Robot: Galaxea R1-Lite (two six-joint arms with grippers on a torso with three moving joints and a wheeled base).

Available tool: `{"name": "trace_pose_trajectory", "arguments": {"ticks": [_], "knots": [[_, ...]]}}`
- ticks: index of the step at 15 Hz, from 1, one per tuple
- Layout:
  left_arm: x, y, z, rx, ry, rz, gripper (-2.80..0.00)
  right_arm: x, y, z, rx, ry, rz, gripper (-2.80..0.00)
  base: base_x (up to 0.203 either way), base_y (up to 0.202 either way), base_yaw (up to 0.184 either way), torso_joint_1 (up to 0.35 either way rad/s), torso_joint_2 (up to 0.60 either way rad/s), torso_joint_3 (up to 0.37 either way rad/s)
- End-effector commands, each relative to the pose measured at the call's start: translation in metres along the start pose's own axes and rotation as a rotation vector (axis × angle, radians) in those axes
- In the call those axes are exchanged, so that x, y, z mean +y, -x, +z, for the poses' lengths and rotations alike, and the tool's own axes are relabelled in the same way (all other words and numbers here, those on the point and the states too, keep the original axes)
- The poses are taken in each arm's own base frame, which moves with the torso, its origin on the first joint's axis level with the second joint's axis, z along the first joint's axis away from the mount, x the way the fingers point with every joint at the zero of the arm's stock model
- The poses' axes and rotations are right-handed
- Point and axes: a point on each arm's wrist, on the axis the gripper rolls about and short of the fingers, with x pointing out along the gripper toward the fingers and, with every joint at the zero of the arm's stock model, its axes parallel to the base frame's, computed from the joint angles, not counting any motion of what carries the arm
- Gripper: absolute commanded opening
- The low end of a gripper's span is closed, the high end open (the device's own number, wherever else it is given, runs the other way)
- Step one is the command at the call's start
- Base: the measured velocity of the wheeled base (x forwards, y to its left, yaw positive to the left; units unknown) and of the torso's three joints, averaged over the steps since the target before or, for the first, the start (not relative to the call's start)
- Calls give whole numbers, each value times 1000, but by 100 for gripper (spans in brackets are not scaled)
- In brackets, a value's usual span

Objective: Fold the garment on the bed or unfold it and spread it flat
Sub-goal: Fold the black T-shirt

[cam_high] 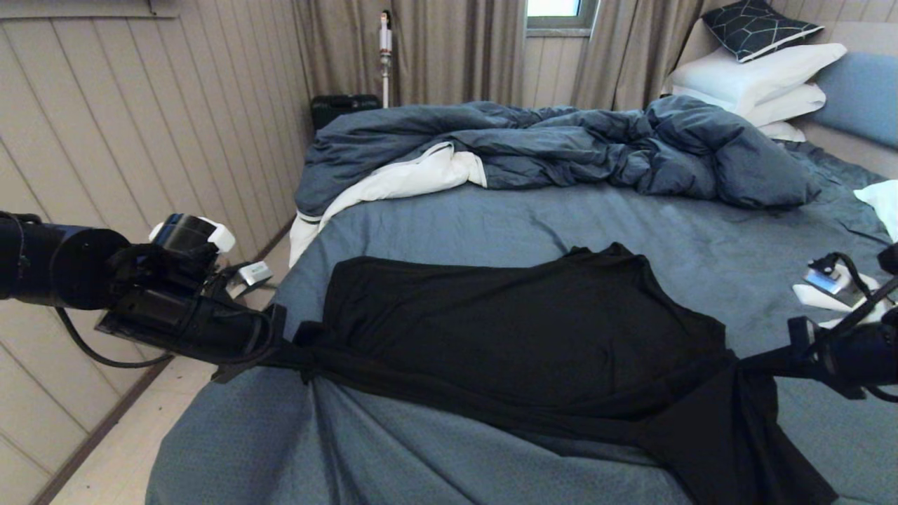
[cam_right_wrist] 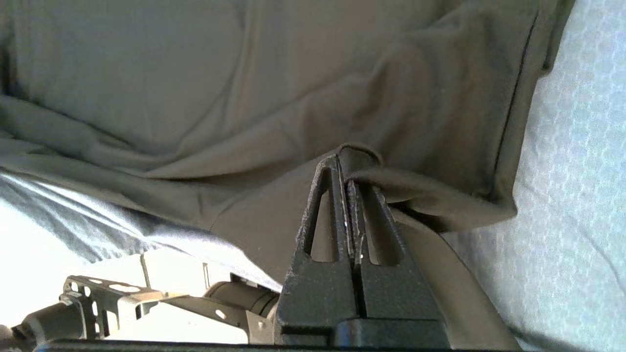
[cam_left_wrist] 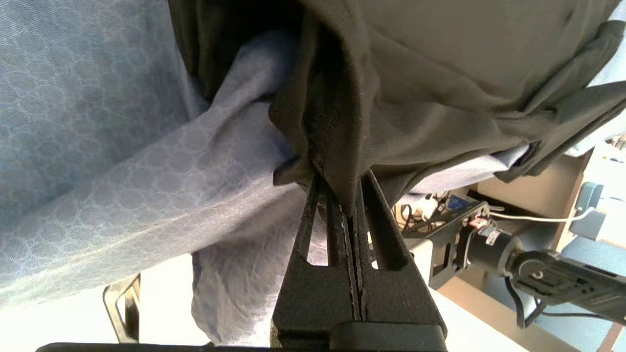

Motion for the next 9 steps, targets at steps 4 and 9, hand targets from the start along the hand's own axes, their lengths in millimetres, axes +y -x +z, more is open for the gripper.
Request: {"name": "trace_pose_trajectory", "arguments": {"ticks": [4,9], "knots": [[7,-10,-2,40,27,9,-280,-19,-33,18,70,-54,6,-280,0,0,0,0,0,0],[8,-11,-2,50,32,5,-280,-18,-45,35,66,-51,16,0,0,0,0,0,0,0]]}}
